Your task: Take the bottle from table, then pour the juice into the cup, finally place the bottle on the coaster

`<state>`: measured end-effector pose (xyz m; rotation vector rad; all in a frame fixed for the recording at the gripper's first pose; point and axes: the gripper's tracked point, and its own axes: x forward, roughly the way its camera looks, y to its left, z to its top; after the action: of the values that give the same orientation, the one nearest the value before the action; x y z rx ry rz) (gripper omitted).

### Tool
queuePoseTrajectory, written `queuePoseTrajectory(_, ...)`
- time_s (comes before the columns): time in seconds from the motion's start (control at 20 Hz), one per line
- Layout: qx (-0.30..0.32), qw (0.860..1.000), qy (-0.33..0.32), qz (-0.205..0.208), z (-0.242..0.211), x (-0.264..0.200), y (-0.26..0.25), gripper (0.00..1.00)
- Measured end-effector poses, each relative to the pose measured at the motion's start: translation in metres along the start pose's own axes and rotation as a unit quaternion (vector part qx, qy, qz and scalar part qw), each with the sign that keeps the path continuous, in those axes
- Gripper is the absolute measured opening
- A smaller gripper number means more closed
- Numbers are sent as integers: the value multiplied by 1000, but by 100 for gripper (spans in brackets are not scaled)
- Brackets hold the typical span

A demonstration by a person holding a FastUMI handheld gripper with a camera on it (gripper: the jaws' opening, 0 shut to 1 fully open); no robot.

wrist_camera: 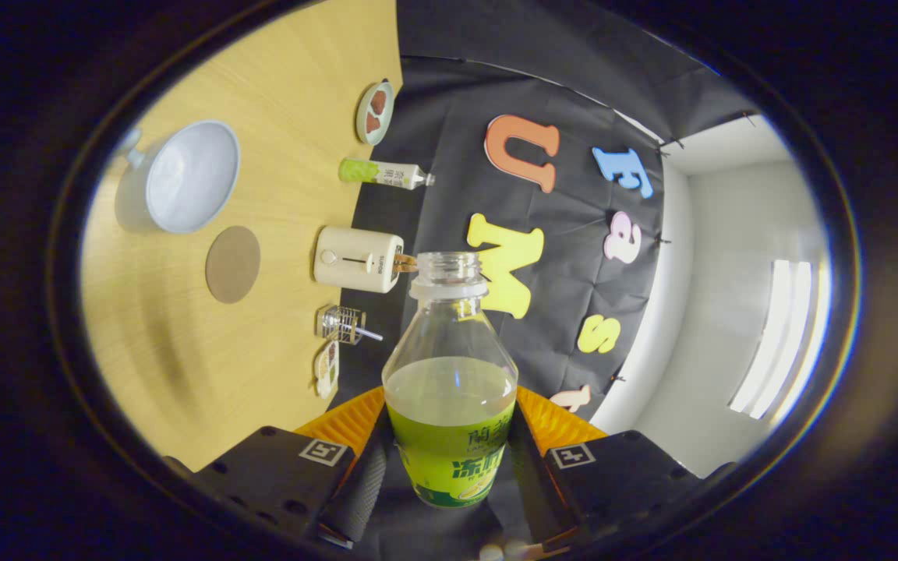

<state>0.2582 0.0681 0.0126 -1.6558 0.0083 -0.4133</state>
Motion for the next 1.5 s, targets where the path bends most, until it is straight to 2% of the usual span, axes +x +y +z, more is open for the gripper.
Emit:
queuePoseTrajectory(0.15,93,996,4,16,-1,1,0,80)
queuePoseTrajectory(0.3,209,977,9,37,-4,5,3,80)
queuePoseTrajectory(0.5,350,929,42,113,-3,8,19,80)
queuePoseTrajectory(0.8,466,864,62,181,4,7,33,80)
queuePoseTrajectory(0.9,509,834,78,199,5,6,40,80)
queuePoseTrajectory(1.05,584,776,87,224,14,4,44,80)
queuePoseTrajectory(1.1,602,761,84,227,17,5,44,80)
queuePoseTrajectory(1.15,614,750,86,229,19,9,45,80)
queuePoseTrajectory(1.4,656,716,80,225,34,20,60,80)
queuePoseTrajectory(1.5,669,706,61,222,49,27,62,80)
